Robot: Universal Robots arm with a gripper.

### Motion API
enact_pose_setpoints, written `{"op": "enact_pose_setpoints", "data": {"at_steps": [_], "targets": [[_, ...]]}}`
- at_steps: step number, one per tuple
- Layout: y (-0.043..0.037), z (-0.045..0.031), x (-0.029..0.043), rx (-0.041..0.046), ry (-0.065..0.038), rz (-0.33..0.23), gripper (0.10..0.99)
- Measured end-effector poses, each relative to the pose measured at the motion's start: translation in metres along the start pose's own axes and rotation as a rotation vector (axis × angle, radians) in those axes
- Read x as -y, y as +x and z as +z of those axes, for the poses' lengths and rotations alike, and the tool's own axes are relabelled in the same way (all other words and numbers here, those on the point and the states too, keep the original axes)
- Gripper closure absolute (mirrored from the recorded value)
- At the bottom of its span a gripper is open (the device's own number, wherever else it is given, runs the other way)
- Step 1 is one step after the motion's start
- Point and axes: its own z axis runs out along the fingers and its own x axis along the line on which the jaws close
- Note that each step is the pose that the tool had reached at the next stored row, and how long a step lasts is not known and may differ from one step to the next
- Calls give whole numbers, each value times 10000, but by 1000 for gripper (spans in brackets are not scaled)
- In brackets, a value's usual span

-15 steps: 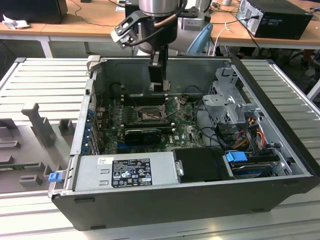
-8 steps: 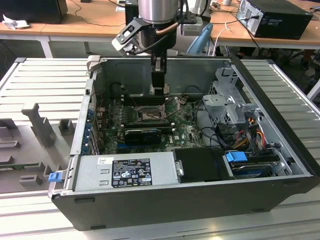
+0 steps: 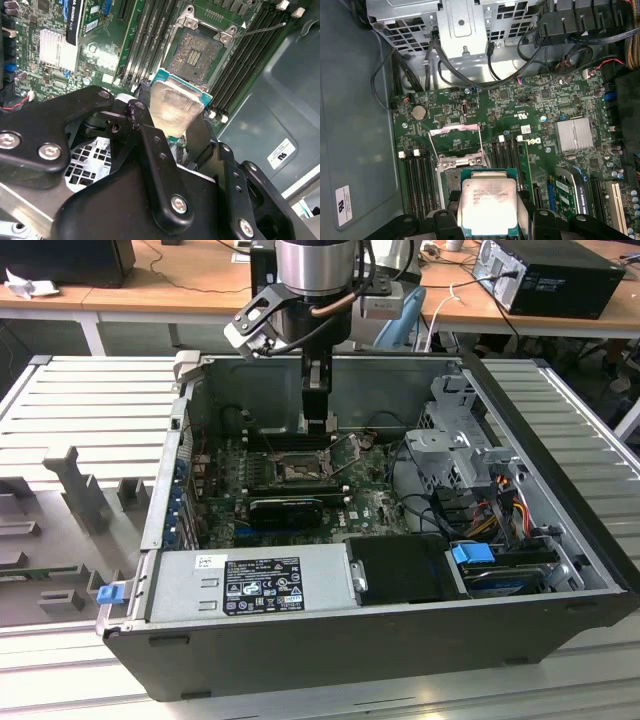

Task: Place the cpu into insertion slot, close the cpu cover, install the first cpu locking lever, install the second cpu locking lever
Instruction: 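Place the cpu into insertion slot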

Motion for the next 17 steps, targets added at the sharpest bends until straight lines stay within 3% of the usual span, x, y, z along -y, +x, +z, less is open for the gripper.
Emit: {"op": "enact_pose_setpoints", "data": {"at_steps": [17], "targets": [[-2, 137, 11, 3, 32, -11, 561]]}}
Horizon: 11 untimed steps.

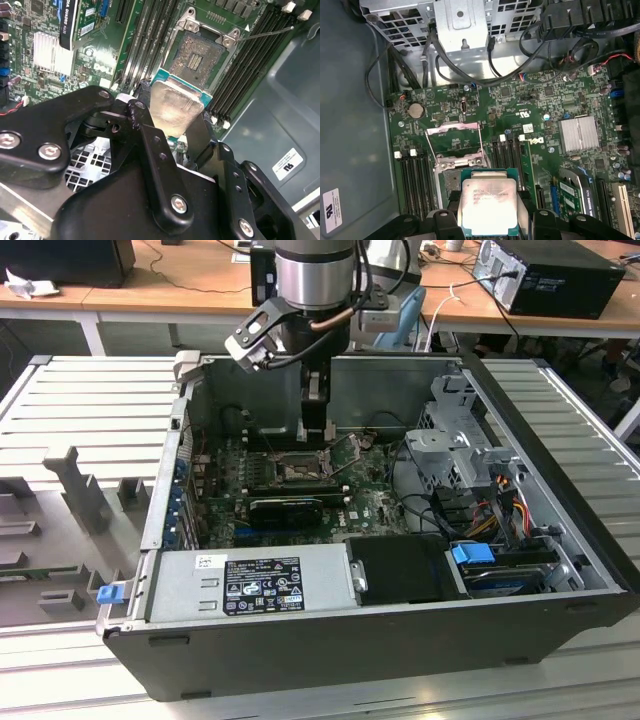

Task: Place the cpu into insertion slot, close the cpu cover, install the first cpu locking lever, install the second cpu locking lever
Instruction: 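Place the cpu into insertion slot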

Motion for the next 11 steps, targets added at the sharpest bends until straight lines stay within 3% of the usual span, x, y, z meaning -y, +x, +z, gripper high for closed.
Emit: {"op": "enact_pose_setpoints", "data": {"at_steps": [6, 11], "targets": [[-2, 98, 11, -16, 5, -232, 561], [-4, 144, 18, -80, 39, -624, 561]]}}
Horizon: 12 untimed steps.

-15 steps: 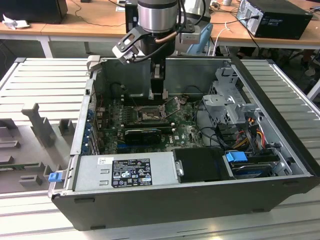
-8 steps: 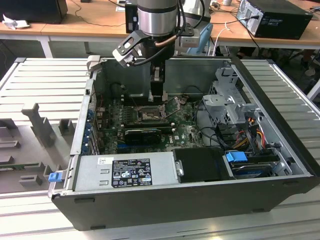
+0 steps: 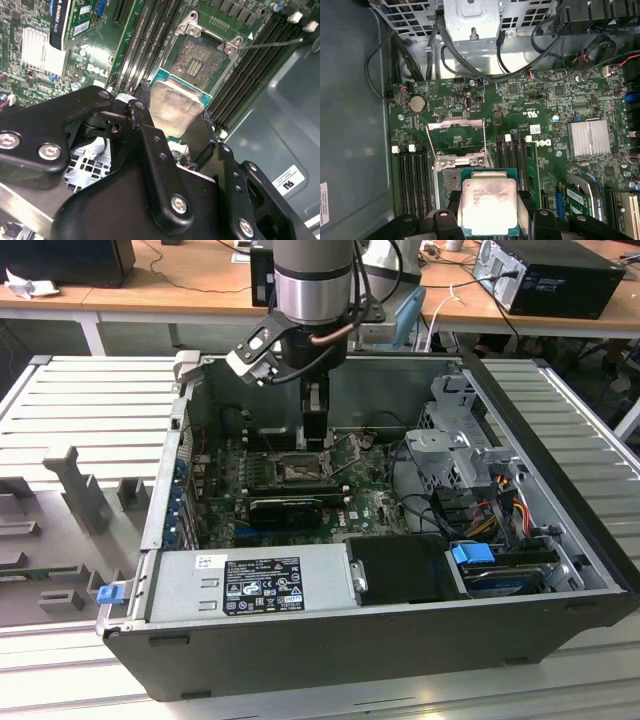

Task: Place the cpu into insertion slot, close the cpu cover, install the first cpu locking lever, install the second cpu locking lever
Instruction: 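Place the cpu into insertion slot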

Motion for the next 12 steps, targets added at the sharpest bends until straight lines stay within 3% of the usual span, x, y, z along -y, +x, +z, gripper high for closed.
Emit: {"op": "enact_pose_setpoints", "data": {"at_steps": [4, 12], "targets": [[-1, 35, 3, 1, 87, -102, 561], [-1, 168, 15, -3, 153, -249, 561]]}}
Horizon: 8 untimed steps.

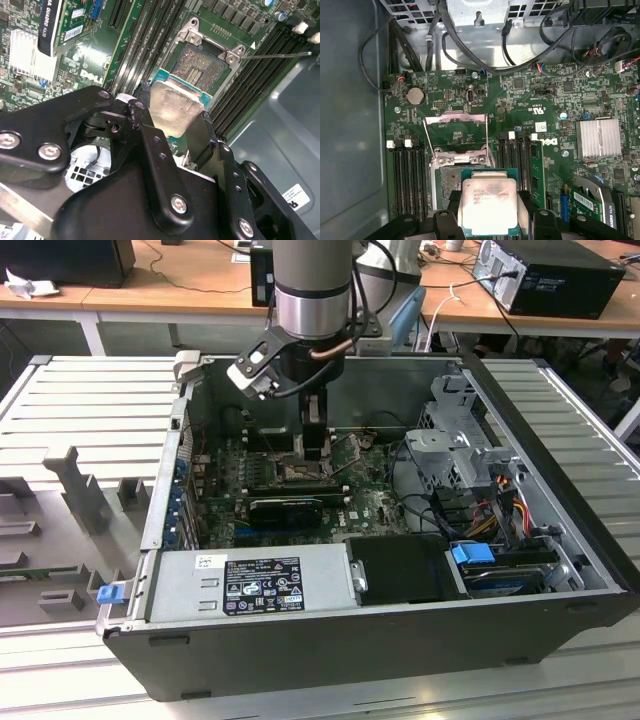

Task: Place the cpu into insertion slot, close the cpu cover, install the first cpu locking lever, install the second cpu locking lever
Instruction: 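Place the cpu into insertion slot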

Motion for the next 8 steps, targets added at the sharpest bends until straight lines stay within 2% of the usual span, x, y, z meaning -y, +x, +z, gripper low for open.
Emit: {"op": "enact_pose_setpoints", "data": {"at_steps": [1, 3, 6, 8], "targets": [[1, 10, 0, -1, 6, -11, 561], [6, 34, 1, 4, 107, -20, 561], [10, 73, 3, -13, 115, -45, 561], [9, 90, 4, -26, 121, -303, 561]]}}
